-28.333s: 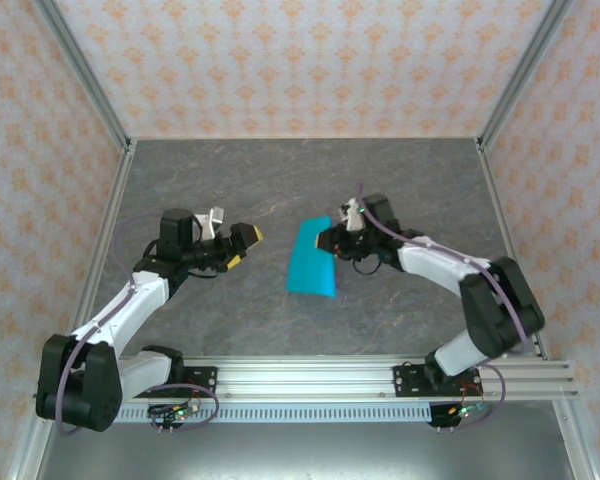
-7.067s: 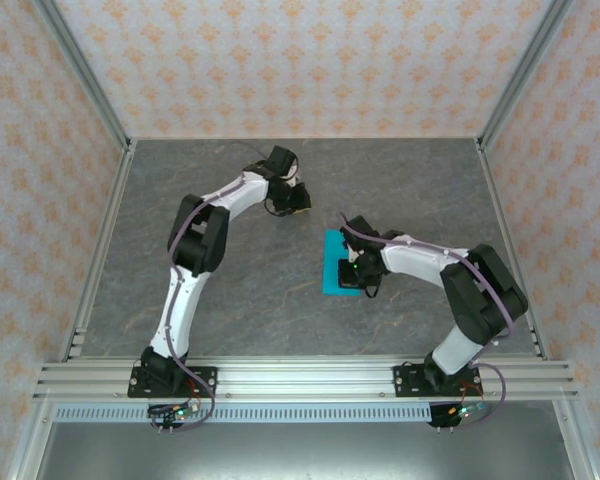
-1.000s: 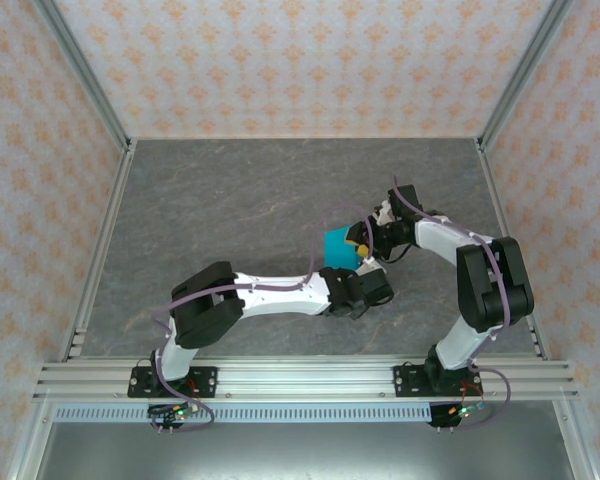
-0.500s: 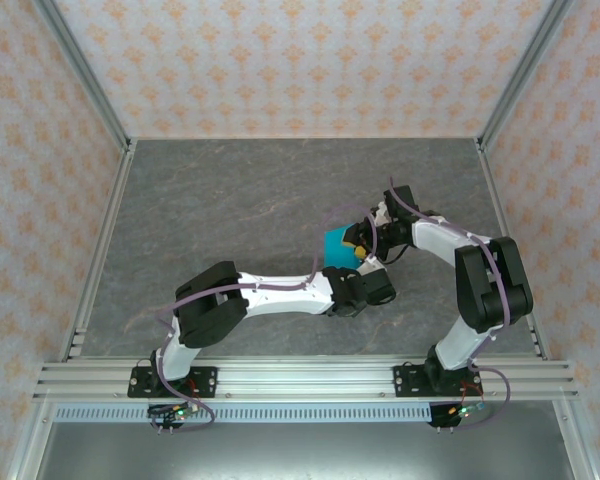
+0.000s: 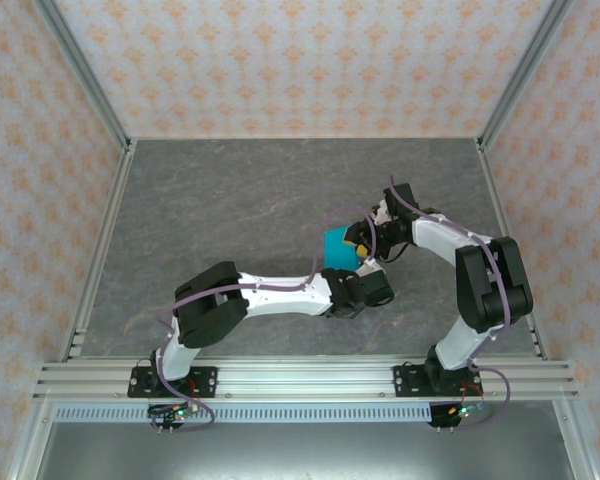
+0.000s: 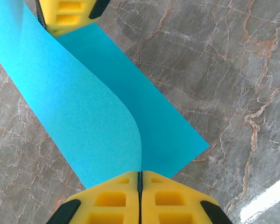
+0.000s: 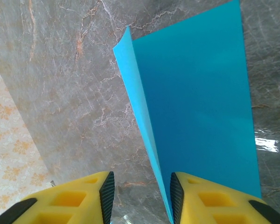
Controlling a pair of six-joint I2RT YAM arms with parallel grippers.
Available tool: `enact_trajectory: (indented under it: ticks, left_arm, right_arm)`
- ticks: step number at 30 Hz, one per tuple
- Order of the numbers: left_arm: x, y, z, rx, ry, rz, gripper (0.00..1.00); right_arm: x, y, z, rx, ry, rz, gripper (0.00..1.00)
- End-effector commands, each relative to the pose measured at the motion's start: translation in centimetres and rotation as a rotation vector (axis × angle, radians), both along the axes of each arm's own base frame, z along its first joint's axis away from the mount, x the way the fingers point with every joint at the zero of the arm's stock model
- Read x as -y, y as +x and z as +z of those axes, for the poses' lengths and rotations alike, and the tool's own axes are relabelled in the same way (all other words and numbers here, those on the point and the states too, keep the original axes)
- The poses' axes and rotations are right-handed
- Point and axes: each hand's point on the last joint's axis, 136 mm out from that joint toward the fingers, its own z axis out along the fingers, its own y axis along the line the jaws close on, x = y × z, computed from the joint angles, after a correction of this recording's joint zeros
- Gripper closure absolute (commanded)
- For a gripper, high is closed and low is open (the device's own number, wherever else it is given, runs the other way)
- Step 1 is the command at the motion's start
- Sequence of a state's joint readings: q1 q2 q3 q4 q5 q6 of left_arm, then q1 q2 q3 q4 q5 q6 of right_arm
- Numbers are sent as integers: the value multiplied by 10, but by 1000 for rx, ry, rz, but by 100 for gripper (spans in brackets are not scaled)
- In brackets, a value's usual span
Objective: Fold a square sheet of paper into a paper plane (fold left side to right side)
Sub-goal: Fold the triangle a second time at the center of the table.
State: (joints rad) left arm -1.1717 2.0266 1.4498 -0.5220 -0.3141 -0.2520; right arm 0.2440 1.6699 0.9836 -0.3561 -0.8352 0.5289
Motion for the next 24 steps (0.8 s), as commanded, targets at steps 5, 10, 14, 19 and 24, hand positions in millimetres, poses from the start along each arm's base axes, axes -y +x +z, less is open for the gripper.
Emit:
enact_trajectory:
  ticks: [5, 10, 14, 19, 24]
  left_arm:
    - [4, -3, 21, 6, -69, -9, 100]
    - [0, 0, 20, -22, -101, 13, 100]
    - [-6, 5, 20, -52, -150, 40, 100]
    - [-8, 10, 27, -91, -243, 66, 100]
    - [-7, 12, 29, -131, -321, 80, 100]
  right_arm:
    - [5, 19, 24, 97, -42, -12, 55]
    - [21, 34, 59, 226, -73, -67, 43]
    - [42, 38, 88, 327, -131, -130, 33]
    - [75, 30, 115, 457, -268, -216, 23]
    - [93, 8, 123, 521, -346, -237, 19]
